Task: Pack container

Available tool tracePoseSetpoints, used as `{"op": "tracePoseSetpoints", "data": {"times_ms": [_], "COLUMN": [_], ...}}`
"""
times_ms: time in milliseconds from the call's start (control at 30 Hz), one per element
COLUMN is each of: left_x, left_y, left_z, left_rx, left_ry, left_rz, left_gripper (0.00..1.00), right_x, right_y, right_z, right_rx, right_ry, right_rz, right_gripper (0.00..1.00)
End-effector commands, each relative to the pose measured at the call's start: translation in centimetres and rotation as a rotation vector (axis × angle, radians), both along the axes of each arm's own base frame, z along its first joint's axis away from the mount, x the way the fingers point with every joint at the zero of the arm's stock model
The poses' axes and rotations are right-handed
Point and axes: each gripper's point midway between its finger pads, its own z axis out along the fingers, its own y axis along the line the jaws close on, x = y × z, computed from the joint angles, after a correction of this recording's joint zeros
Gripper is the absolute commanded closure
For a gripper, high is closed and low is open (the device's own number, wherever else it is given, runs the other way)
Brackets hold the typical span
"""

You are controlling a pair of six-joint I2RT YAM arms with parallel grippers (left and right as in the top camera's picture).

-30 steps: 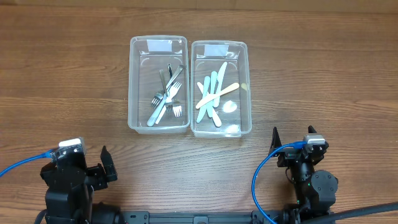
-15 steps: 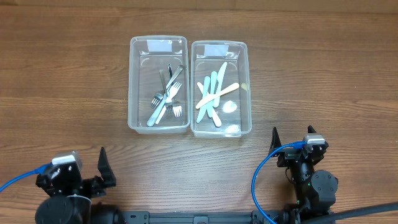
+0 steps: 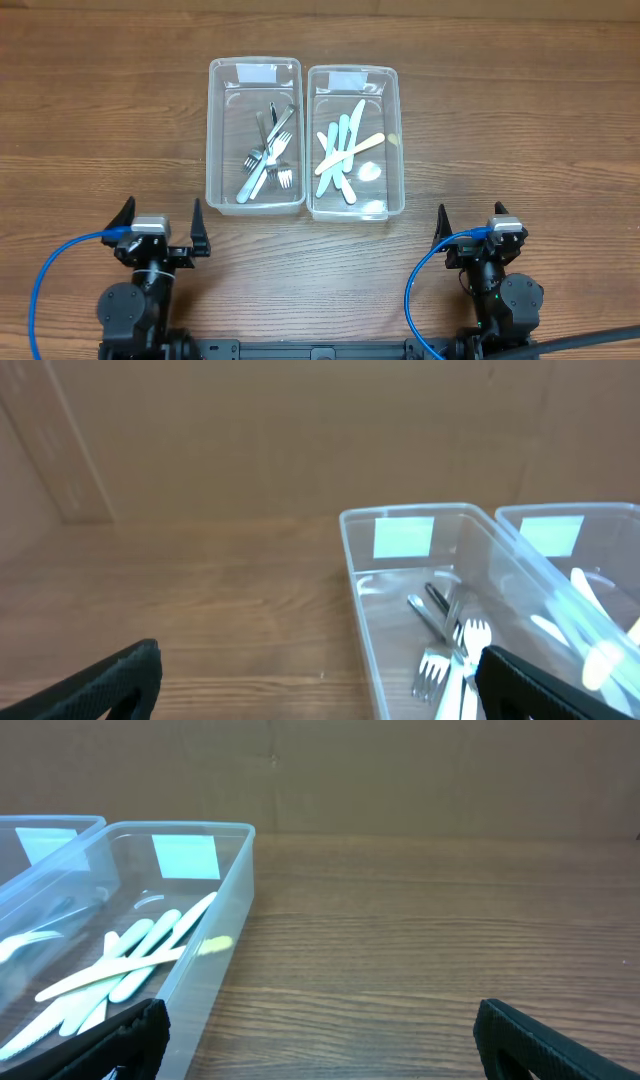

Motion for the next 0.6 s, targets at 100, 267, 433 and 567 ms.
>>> {"op": "tracePoseSetpoints", "data": {"times_ms": [100,267,433,567], "left_x": [1.0,1.2,1.2,1.2], "left_y": [-0.5,-0.4,-0.4,-0.4], "left_z": [-2.9,-4.4,-4.4,-4.4], "left_rx": [0.023,0.026,0.025,0.025], "left_ry": [-0.013,0.008,0.009,0.009], "left_rz": [-0.037,-0.031,-0.033,-0.032], "left_gripper": [0.0,0.0,0.0,0.0], "right_x": [0.0,0.0,0.0,0.0], "right_y": [-0.1,-0.1,-0.1,-0.1], "right_z": [0.2,0.2,0.2,0.2], "right_rx": [-0.006,-0.006,-0.006,-0.006], "right_ry": [-0.013,-0.013,-0.013,-0.013], "right_rz": [-0.003,-0.003,-0.003,-0.003], "right_gripper": [0.0,0.0,0.0,0.0]}}
